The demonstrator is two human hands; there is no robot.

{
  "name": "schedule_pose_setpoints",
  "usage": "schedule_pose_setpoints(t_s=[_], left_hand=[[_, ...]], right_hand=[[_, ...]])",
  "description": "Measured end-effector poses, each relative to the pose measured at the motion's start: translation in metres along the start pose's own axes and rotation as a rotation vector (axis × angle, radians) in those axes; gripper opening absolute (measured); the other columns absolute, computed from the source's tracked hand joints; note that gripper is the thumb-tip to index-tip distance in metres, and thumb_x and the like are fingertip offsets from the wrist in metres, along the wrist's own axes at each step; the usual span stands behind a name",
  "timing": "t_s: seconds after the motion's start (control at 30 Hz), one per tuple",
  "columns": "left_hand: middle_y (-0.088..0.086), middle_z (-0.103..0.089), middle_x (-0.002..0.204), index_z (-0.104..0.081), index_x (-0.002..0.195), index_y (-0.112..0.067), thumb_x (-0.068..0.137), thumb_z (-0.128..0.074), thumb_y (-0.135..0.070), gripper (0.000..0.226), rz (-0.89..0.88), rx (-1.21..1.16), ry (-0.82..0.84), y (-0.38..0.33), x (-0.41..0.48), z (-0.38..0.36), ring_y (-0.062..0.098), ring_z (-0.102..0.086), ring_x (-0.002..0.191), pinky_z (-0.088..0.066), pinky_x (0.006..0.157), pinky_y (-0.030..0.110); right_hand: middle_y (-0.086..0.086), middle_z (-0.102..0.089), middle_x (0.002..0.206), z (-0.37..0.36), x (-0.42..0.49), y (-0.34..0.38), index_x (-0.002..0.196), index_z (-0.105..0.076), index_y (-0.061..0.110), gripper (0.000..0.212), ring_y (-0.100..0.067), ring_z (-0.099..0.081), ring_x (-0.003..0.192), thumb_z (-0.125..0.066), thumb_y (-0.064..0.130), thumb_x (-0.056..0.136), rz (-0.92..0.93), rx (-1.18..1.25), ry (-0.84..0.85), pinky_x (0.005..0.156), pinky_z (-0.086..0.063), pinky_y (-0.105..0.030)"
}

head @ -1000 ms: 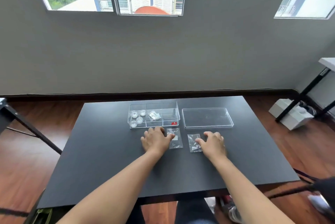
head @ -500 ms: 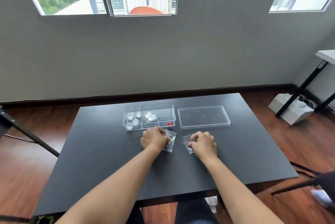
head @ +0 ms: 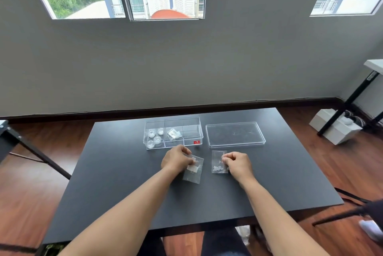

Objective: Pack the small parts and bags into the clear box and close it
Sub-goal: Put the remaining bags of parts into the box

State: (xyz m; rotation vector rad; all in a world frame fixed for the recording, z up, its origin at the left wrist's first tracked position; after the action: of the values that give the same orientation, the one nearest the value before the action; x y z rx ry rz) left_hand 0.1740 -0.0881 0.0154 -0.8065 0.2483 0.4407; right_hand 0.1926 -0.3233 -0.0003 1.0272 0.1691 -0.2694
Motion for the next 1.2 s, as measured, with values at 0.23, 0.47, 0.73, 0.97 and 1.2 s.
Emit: schedule_pose_setpoints(t_s=[0.23, 0.47, 0.73, 0.97, 1.2], left_hand=[[0.000, -0.072, 0.071, -0.065, 0.075, -0.020, 0.068, -0.085, -0.014, 0.023, -0.003, -0.342, 0.102, 0.001, 0.003, 0.011, 0.011, -0.058, 0.050, -0.045, 0.048, 0.024], [0.004, -0.064, 0.058, -0.063, 0.080, -0.013, 0.074, -0.080, -0.003, 0.021, -0.068, -0.445, 0.072, -0.042, 0.021, 0.060, 0.006, -0.059, 0.040, -0.048, 0.039, 0.020], [0.007, -0.072, 0.068, -0.071, 0.079, -0.014, 0.074, -0.077, -0.006, 0.012, -0.083, -0.315, -0.125, -0.083, 0.063, 0.097, 0.017, -0.068, 0.057, -0.058, 0.058, 0.031], [0.007, -0.075, 0.070, -0.069, 0.070, -0.015, 0.079, -0.063, 0.000, 0.018, -0.049, -0.120, -0.112, -0.086, 0.077, 0.065, 0.023, -0.076, 0.066, -0.064, 0.060, 0.037], [0.011, -0.076, 0.086, -0.070, 0.085, -0.009, 0.079, -0.056, 0.001, 0.019, -0.105, 0.124, -0.138, -0.099, 0.080, 0.050, 0.030, -0.075, 0.077, -0.063, 0.069, 0.040]], right_hand=[[0.008, -0.067, 0.054, 0.001, 0.010, -0.003, 0.060, -0.069, 0.020, 0.024, -0.004, -0.048, 0.036, -0.070, 0.003, 0.078, 0.004, 0.178, 0.004, 0.052, -0.047, -0.025], [-0.002, -0.068, 0.066, -0.004, 0.014, -0.003, 0.068, -0.067, 0.018, 0.021, -0.017, -0.056, 0.053, -0.070, -0.001, 0.076, 0.007, 0.259, 0.003, 0.054, -0.048, -0.030], [-0.002, -0.068, 0.065, -0.007, 0.014, -0.008, 0.070, -0.066, 0.017, 0.020, -0.016, -0.052, 0.049, -0.070, -0.002, 0.075, 0.008, 0.276, 0.034, 0.052, -0.047, -0.028], [0.004, -0.066, 0.058, -0.009, 0.013, -0.007, 0.069, -0.066, 0.020, 0.024, -0.005, -0.051, 0.043, -0.070, -0.003, 0.075, 0.019, 0.266, 0.042, 0.055, -0.047, -0.028], [0.005, -0.068, 0.060, -0.009, 0.012, -0.010, 0.067, -0.066, 0.022, 0.024, -0.005, -0.053, 0.045, -0.071, -0.001, 0.074, 0.031, 0.258, 0.029, 0.057, -0.048, -0.031]])
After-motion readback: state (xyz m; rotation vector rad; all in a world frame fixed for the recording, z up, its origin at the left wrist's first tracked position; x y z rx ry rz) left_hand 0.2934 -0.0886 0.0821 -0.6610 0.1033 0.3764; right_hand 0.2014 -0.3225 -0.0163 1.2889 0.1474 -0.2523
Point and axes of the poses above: each hand's wrist, its own x-axis towards the middle knuckle, its own z-axis out of the back of the hand, y = z × x, the point moved 7 cm from there along x, towards the middle knuckle
